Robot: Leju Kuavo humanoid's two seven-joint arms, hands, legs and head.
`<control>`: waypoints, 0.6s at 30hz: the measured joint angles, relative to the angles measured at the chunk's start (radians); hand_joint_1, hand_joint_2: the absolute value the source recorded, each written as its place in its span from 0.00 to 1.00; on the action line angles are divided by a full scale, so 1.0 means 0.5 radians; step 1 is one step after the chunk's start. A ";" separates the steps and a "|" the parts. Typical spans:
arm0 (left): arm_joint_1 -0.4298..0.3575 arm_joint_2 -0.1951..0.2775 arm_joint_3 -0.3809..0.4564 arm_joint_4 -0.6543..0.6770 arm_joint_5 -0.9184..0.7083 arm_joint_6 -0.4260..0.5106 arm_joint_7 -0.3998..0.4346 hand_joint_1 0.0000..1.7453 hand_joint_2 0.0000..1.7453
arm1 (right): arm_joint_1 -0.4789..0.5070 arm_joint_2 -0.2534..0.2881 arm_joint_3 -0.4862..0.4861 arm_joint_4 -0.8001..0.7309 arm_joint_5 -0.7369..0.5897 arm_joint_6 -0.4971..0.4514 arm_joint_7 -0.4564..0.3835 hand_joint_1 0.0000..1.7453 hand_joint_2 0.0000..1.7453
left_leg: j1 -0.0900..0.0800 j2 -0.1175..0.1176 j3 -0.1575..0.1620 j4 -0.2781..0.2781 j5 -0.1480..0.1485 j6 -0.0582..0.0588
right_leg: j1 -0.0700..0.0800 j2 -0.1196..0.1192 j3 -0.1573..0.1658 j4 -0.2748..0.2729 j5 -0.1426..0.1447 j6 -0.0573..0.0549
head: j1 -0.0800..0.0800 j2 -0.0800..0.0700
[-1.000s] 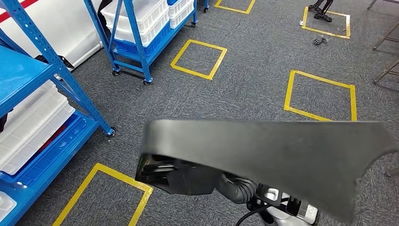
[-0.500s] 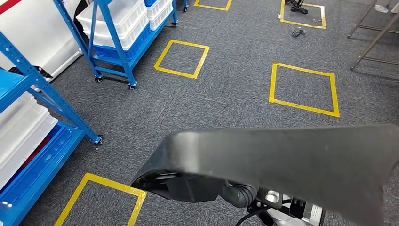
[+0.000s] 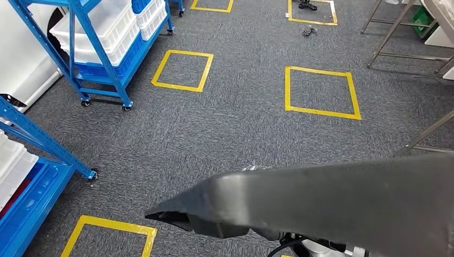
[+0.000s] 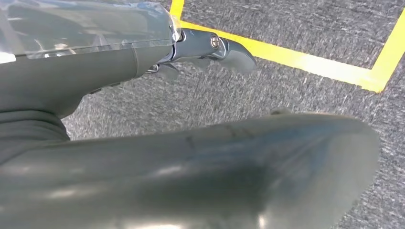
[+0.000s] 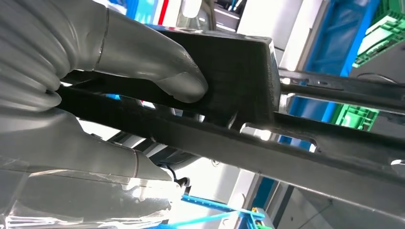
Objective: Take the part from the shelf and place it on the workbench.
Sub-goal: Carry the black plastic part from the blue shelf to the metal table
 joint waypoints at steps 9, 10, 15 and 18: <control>0.001 -0.010 0.010 0.000 0.000 0.021 -0.007 0.00 0.00 | 0.029 0.006 0.000 0.006 -0.089 0.010 0.011 1.00 1.00 | -0.011 0.152 0.010 -0.031 0.013 0.058 | -0.014 -0.189 -0.218 0.447 -0.168 0.046 | 0.011 0.000; 0.000 -0.013 0.012 0.000 0.001 0.021 -0.007 0.00 0.00 | 0.030 0.012 0.000 0.006 -0.093 0.009 0.014 1.00 1.00 | -0.012 0.167 0.016 -0.031 0.009 0.054 | -0.011 -0.214 -0.146 0.310 -0.097 0.038 | 0.011 0.000; -0.002 -0.026 0.019 0.000 0.001 0.023 -0.007 0.00 0.00 | 0.029 0.044 0.000 0.006 -0.118 0.008 0.033 1.00 1.00 | -0.026 0.236 0.037 -0.039 -0.009 0.011 | 0.033 -0.290 0.013 -0.025 -0.011 -0.009 | 0.010 0.000; -0.008 -0.032 0.021 0.000 0.000 0.023 -0.007 0.00 0.00 | 0.031 0.058 0.000 0.004 -0.122 -0.004 0.046 1.00 1.00 | -0.019 0.182 0.016 0.034 -0.070 -0.017 | 0.014 -0.235 0.031 -0.061 0.009 -0.042 | 0.006 0.000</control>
